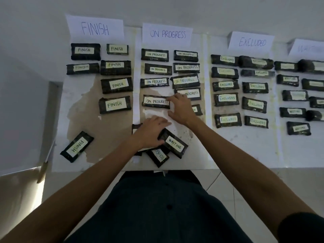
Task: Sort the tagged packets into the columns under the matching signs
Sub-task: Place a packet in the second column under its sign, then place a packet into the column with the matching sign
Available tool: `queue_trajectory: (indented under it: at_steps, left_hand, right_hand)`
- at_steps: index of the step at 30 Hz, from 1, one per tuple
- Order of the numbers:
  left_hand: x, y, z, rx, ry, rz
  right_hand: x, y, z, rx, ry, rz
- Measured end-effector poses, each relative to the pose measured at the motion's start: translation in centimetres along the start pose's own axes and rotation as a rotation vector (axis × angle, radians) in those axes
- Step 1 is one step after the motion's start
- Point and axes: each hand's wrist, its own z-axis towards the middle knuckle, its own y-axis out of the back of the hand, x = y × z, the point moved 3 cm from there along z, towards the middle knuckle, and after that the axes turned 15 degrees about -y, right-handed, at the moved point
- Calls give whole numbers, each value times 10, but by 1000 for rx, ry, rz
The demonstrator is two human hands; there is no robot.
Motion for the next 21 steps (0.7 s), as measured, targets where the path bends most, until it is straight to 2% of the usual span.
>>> queue_trajectory:
  at_steps: [2, 4, 13, 15, 17, 19, 21]
  left_hand:
    - [-10, -17, 1, 123, -42, 53]
    - [-16, -25, 5, 168, -52, 96]
    - [-24, -9, 20, 109, -35, 198]
    - [-29, -9, 20, 91, -29, 199]
    - [-33, -11, 21, 48, -22, 182]
    - [-38, -14, 23, 6, -22, 184]
    - [-44, -16, 27, -1, -6, 174]
  right_hand:
    - [-13, 2, -17, -29, -44, 100]
    - [-28, 4, -34, -26, -88, 190]
    - [-85, 17, -88, 17, -257, 368]
    - [-89, 15, -97, 96, -285, 378]
    - [-91, 8, -104, 253, -353, 468]
    - [-92, 2, -109, 396, -441, 673]
    - [-96, 2, -109, 461, -514, 884]
